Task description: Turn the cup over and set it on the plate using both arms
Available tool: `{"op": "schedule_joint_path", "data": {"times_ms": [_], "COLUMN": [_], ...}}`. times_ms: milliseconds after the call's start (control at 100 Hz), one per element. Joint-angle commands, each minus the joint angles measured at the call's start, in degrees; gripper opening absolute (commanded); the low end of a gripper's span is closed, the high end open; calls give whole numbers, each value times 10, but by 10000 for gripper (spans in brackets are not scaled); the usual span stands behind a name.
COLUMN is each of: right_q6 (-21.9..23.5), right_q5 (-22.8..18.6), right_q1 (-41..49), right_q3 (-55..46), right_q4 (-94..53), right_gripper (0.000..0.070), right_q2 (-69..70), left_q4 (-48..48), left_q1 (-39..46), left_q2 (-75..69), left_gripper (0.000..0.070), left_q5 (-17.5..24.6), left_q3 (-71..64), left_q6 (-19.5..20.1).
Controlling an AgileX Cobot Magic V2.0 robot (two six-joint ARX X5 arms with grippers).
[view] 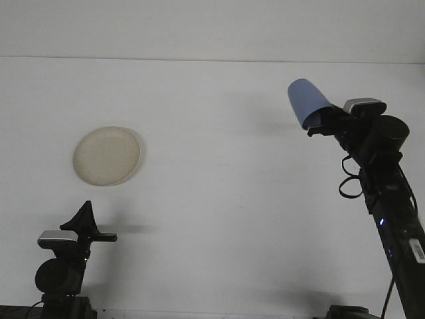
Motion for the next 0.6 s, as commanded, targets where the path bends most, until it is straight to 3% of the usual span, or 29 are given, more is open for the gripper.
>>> {"op": "schedule_joint_path", "data": {"times_ms": [0,100,210,520,590], "right_q6": [-2,-57,-120,-179,-181], "right_q5": [-24,-31,-12,108,127], "right_q1": [23,71,137,319,351], "right_q3": [30,78,141,256,274], "right_q4": [-86,-249,-419,-652,-677], "right_gripper": [0,0,0,0,0], "right_q2": [-7,-9,17,129,159], "left_q4": [6,14,21,21,21], "left_q1": [0,0,0,0,0], "left_q2": [-1,-1,-1,-1,-1], "left_gripper": [15,15,15,15,15], "left_q5": [-3,-3,-3,-3,-3], "left_q3": [-11,-11,-11,-11,-11], "left_q6": [-1,-2,-3,-5,-20]}}
